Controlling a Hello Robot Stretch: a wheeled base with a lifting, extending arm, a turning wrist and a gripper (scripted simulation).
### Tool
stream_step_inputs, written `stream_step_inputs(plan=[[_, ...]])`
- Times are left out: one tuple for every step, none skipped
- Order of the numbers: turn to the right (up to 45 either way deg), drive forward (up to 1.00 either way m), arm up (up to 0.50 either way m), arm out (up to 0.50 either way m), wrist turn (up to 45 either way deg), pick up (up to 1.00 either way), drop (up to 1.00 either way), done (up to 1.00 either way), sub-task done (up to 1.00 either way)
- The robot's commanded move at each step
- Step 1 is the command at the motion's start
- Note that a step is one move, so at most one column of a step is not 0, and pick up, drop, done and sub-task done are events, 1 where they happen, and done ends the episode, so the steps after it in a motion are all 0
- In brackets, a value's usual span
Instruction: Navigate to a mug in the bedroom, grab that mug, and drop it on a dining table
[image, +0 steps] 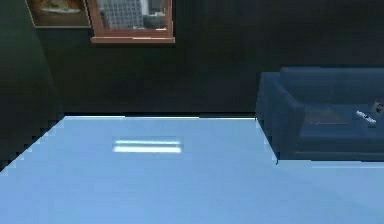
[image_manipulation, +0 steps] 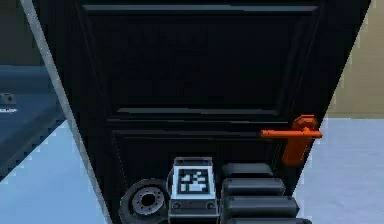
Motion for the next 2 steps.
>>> stream_step_inputs(plan=[[18.0, 0.0, 0.0, 0.0, 0.0, 0.0, 0.0, 0.0, 0.0], [0.0, 0.7, 0.0, 0.0, 0.0, 0.0, 0.0, 0.0, 0.0]])
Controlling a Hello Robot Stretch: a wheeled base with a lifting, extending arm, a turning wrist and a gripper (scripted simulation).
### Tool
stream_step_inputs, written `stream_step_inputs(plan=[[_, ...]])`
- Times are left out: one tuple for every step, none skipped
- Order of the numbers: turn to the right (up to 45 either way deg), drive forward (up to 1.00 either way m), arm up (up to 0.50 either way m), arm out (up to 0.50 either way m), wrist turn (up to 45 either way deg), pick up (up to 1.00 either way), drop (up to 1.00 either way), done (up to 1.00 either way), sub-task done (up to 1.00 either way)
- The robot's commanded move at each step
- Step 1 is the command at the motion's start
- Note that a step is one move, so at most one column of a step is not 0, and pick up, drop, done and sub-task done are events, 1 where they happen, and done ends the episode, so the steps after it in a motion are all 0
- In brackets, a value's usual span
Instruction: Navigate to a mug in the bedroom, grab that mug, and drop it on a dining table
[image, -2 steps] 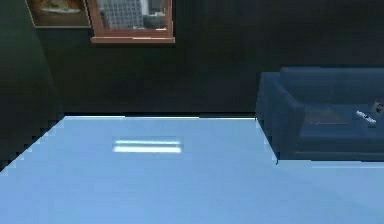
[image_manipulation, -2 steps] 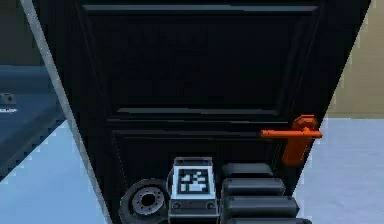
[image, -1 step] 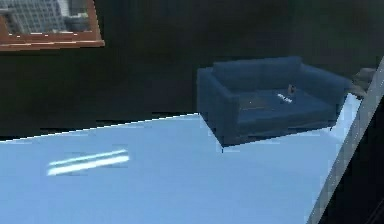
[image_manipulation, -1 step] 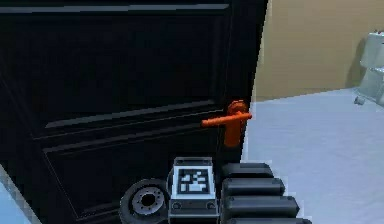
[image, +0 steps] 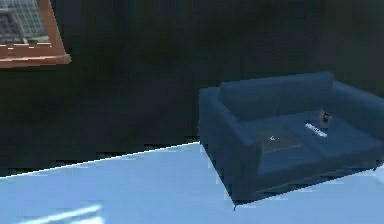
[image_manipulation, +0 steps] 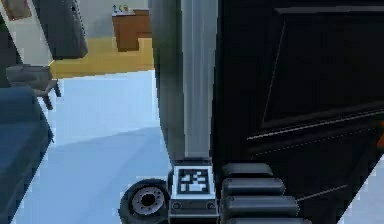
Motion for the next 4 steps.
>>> stream_step_inputs(plan=[[45.0, 0.0, 0.0, 0.0, 0.0, 0.0, 0.0, 0.0, 0.0], [9.0, 0.0, 0.0, 0.0, 0.0, 0.0, 0.0, 0.0, 0.0], [0.0, 0.85, 0.0, 0.0, 0.0, 0.0, 0.0, 0.0, 0.0], [24.0, 0.0, 0.0, 0.0, 0.0, 0.0, 0.0, 0.0, 0.0]])
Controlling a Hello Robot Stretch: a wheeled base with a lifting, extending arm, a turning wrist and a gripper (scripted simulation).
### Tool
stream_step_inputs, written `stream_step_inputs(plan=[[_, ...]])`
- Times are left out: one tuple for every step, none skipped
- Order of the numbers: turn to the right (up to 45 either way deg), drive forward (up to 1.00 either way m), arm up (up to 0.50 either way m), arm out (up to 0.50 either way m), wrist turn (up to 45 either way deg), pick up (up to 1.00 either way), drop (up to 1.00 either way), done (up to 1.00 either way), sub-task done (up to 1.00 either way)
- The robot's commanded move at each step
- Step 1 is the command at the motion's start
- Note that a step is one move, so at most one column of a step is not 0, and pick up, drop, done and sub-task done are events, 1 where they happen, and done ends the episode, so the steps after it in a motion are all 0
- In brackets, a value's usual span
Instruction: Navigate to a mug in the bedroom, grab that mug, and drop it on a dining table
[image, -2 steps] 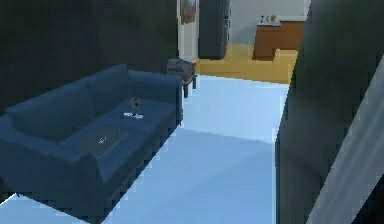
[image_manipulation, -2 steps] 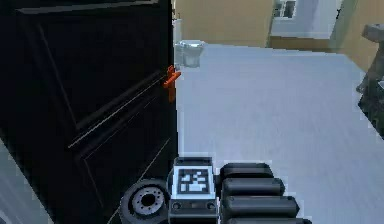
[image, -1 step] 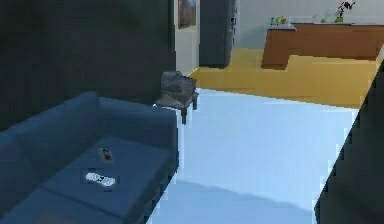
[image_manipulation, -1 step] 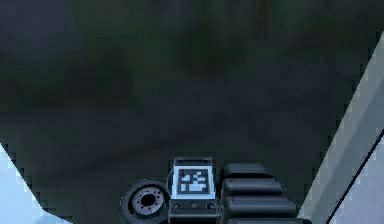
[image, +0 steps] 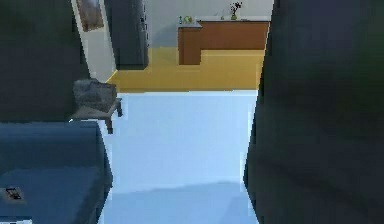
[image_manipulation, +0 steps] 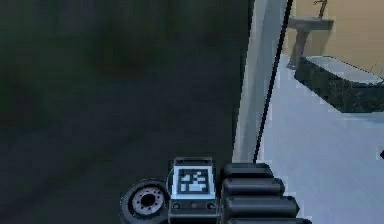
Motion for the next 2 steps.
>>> stream_step_inputs(plan=[[0.0, 1.0, 0.0, 0.0, 0.0, 0.0, 0.0, 0.0, 0.0], [3.0, 0.0, 0.0, 0.0, 0.0, 0.0, 0.0, 0.0, 0.0]])
